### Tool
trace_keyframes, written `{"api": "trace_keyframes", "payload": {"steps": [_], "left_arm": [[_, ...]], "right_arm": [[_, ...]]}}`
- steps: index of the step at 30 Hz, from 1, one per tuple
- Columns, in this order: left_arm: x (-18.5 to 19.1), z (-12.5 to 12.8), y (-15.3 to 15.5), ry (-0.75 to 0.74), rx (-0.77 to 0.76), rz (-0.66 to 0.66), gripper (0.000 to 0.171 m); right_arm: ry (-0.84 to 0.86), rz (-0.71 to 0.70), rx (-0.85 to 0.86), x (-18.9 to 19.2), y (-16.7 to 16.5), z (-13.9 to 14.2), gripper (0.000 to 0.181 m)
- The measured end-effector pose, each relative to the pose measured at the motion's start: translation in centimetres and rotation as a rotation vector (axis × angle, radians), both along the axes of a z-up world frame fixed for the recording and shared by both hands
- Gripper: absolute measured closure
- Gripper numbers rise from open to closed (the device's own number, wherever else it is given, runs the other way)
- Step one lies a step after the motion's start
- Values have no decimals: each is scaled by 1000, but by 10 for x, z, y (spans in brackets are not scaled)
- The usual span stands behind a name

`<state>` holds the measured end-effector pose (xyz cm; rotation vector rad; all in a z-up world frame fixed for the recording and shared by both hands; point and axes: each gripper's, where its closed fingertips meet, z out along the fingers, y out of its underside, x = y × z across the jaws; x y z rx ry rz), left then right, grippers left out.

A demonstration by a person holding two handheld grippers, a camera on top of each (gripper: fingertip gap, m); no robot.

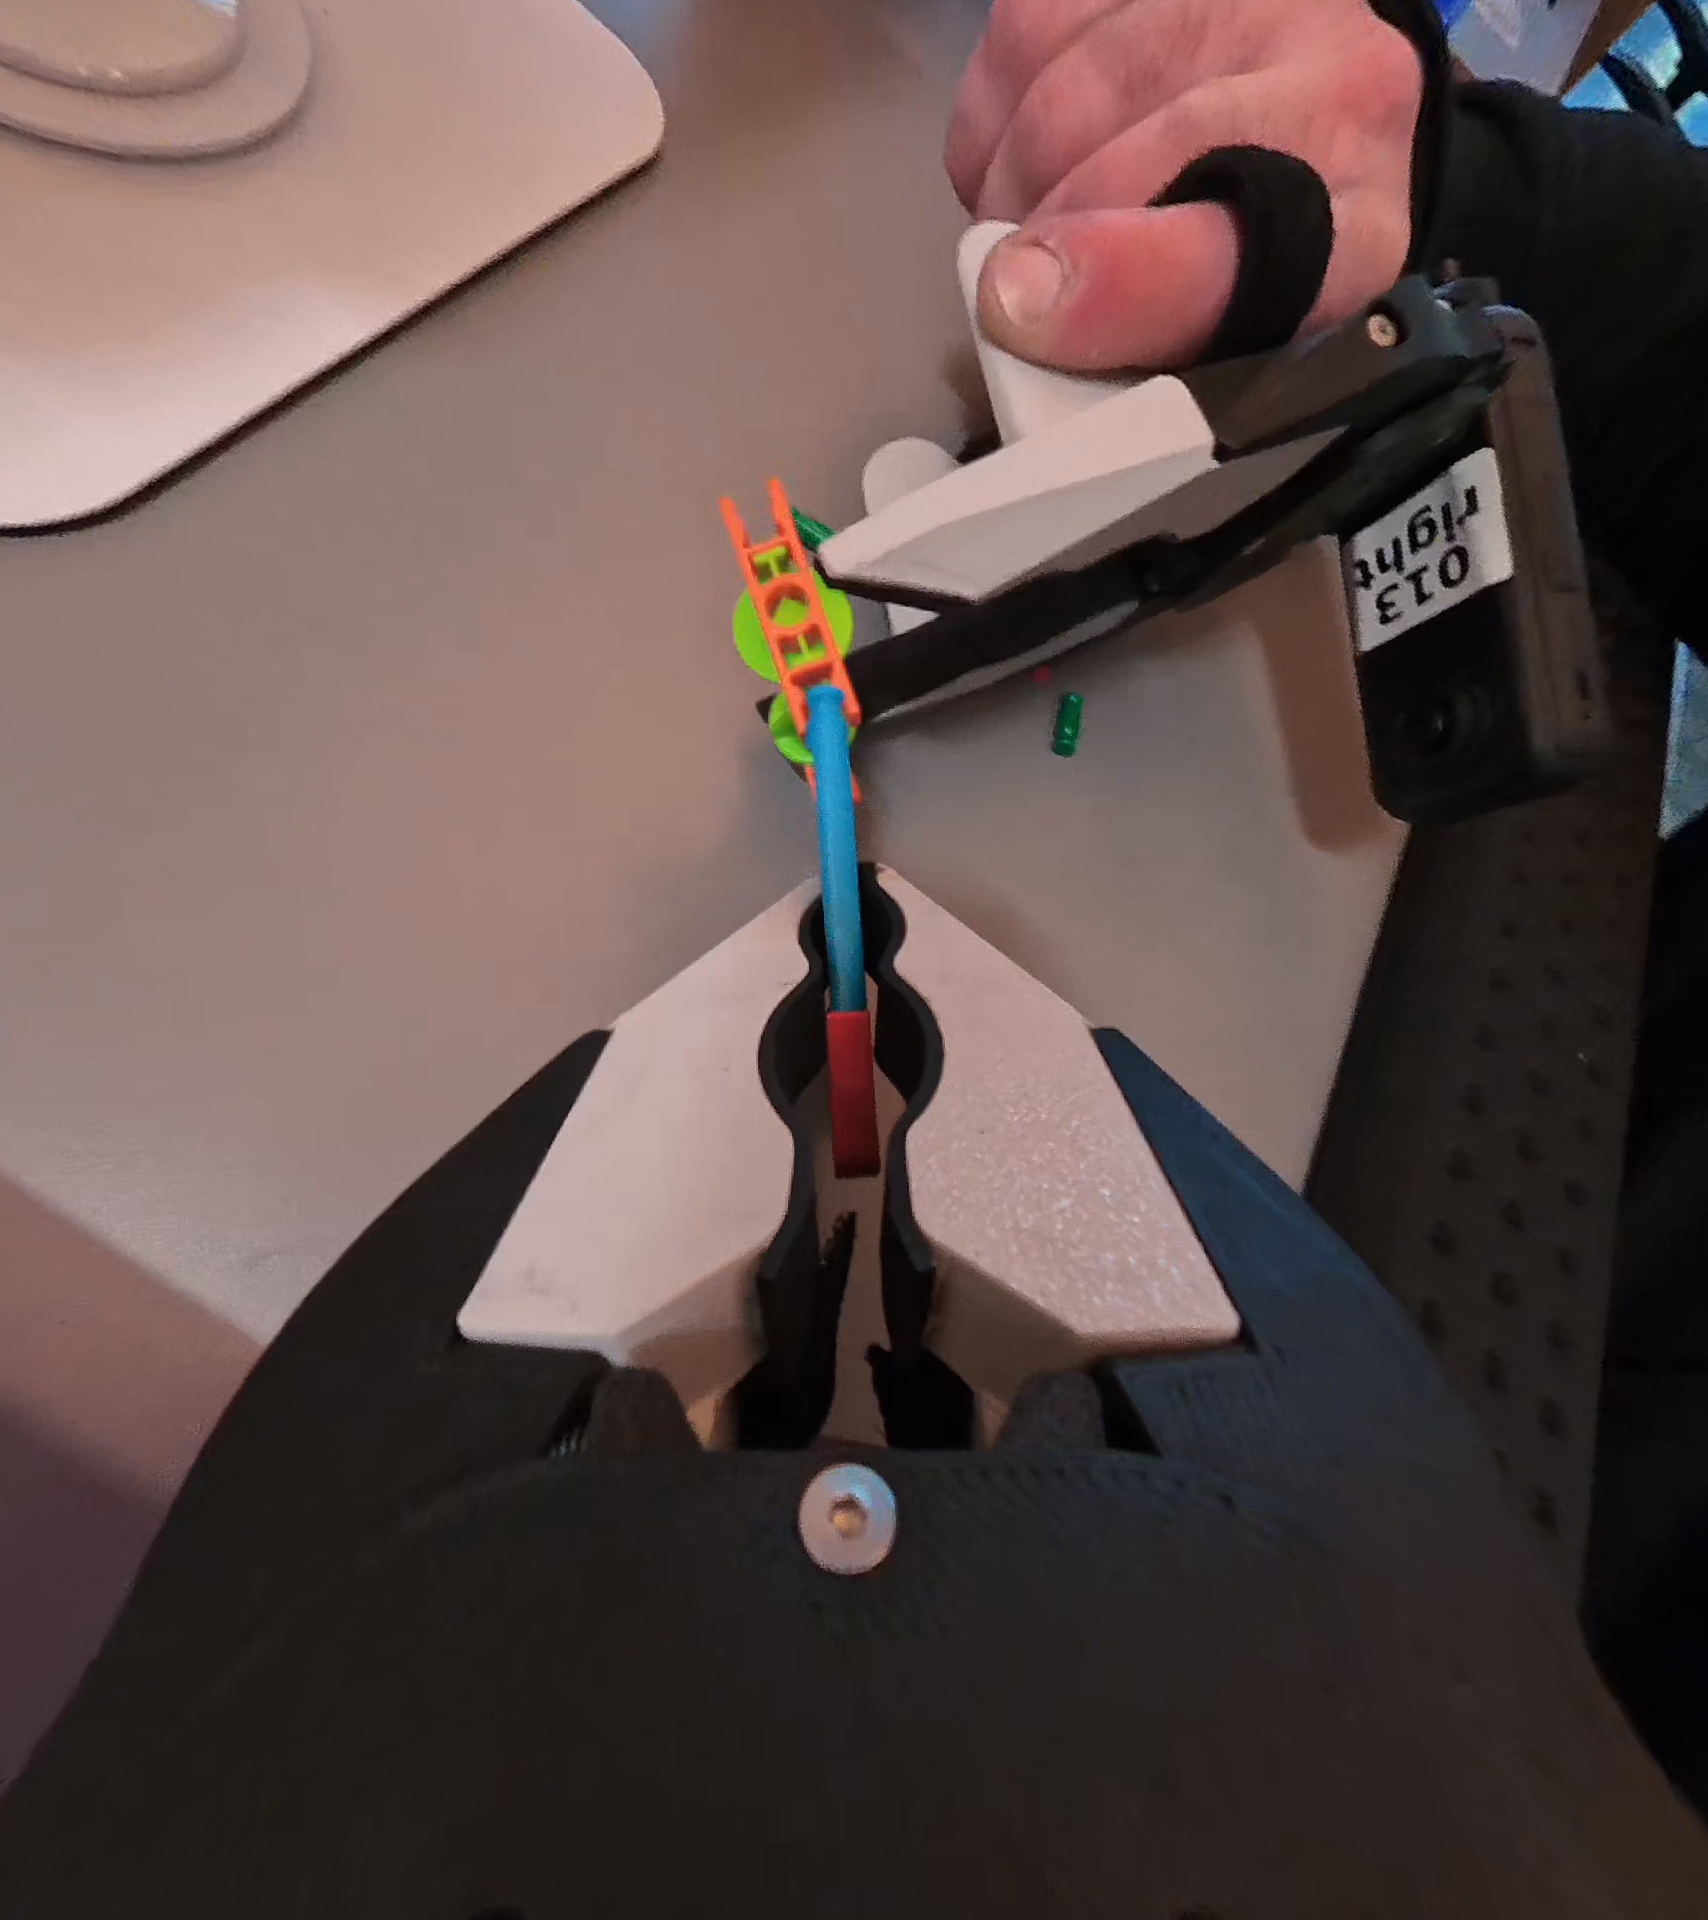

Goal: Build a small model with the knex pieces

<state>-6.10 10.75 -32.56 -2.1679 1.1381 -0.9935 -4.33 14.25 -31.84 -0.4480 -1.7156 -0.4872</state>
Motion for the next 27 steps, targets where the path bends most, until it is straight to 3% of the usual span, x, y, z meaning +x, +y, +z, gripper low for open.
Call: {"api": "trace_keyframes", "payload": {"steps": [11, 27], "left_arm": [[-3, 1, 5, 42, -11, 24, 171], [-2, -10, 5, 260, 53, -22, 171]], "right_arm": [[15, -43, 21, -5, 0, 2, 129], [-112, -132, 82, -6, 2, -7, 127]]}}
